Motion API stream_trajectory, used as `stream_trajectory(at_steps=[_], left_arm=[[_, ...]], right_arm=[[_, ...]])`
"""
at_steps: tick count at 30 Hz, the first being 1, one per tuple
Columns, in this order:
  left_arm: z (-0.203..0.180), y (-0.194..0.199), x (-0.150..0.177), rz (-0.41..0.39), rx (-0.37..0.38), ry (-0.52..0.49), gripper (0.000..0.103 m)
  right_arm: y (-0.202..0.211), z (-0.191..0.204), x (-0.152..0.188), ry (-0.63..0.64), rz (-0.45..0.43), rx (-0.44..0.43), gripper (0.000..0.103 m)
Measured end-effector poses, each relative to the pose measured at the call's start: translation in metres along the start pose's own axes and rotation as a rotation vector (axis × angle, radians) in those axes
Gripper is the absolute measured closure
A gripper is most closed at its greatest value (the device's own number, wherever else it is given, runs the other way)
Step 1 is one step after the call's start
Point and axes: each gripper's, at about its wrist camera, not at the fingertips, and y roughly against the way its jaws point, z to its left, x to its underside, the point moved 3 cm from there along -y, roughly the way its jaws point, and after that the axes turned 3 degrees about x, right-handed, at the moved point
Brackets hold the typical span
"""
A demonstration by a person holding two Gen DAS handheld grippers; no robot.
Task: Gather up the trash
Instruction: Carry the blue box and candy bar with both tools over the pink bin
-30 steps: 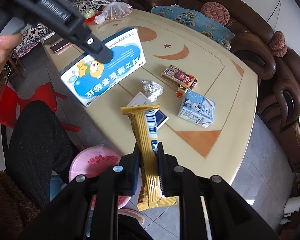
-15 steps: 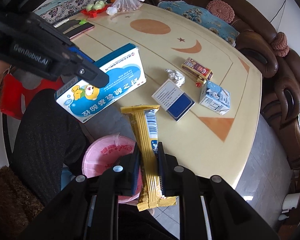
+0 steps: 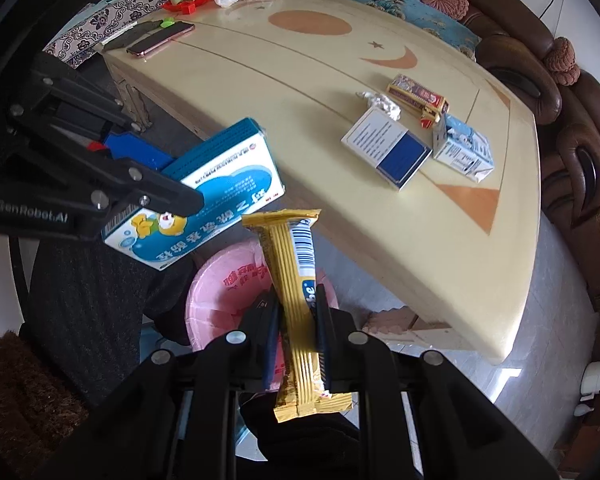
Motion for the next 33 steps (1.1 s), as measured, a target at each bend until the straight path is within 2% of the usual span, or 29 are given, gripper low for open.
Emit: stream_trajectory(at_steps=[5,13,24,33], left_arm=[[-0.003,-0.012,0.012,-0.004,-0.006,-0.020,0.081],[-0.007,-0.046,0.026,0.037,-0.021,-0.049,0.081],[0.005,-0.088,0.038,0.090,-0.027,-0.040,0.081],[0.011,-0.128,0.047,0.134,0.008,-0.004,0.081]], right_arm=[[-0.015,0.006,0.012,-0.030,0.014,-0.011,0.086],[-0.038,0.009,0.028,-0.085,0.017,-0.027,0.086],[-0.066,0.013,0.043,-0.152,0.033,-0.068,0.086],[-0.100,0.010,0.060,-0.247,0.053,-0.106,0.086]])
